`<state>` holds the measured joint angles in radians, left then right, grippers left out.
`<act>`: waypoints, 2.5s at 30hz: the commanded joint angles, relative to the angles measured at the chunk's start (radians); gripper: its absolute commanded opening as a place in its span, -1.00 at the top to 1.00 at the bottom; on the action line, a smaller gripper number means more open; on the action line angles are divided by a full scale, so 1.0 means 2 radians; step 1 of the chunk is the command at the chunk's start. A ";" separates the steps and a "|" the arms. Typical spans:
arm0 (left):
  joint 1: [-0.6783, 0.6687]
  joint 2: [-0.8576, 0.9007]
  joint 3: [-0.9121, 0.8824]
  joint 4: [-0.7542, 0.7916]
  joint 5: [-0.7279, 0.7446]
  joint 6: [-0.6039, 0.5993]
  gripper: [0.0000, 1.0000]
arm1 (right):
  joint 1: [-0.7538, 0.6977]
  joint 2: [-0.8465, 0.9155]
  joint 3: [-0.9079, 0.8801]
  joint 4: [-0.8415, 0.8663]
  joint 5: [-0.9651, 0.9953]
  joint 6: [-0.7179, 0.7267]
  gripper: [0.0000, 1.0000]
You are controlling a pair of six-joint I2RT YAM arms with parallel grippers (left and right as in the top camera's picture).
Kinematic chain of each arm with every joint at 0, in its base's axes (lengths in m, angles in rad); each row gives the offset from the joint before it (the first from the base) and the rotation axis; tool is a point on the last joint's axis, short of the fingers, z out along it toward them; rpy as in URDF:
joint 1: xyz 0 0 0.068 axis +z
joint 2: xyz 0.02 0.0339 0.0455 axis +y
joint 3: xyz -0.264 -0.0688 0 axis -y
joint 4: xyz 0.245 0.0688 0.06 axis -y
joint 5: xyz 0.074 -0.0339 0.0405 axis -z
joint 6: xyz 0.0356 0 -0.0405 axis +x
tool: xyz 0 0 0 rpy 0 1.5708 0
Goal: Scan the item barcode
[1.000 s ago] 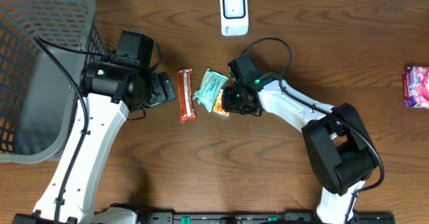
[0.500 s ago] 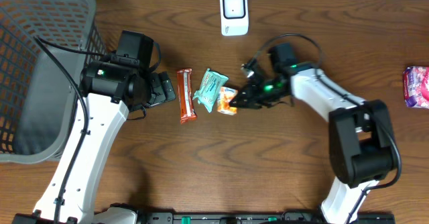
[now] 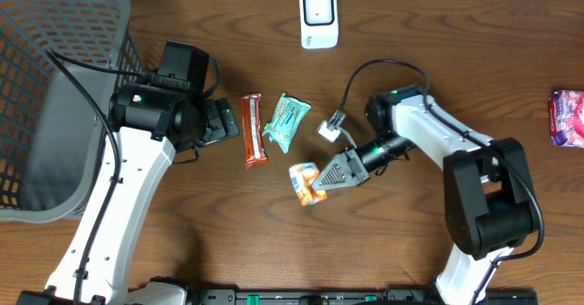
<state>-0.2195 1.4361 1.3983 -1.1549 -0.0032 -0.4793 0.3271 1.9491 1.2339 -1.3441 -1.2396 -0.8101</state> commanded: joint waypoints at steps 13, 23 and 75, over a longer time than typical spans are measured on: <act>0.002 -0.002 0.004 -0.002 -0.005 -0.006 -0.95 | 0.003 -0.012 0.001 0.012 -0.022 -0.085 0.98; 0.002 -0.002 0.004 -0.002 -0.004 -0.006 -0.96 | -0.023 -0.012 0.023 0.137 0.018 0.075 0.98; 0.002 -0.003 0.004 -0.002 -0.005 -0.006 -0.95 | 0.057 0.284 0.629 0.283 0.864 0.348 0.99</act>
<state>-0.2195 1.4361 1.3983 -1.1545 -0.0032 -0.4793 0.4362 2.5057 2.4580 -0.7761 0.4686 -0.0624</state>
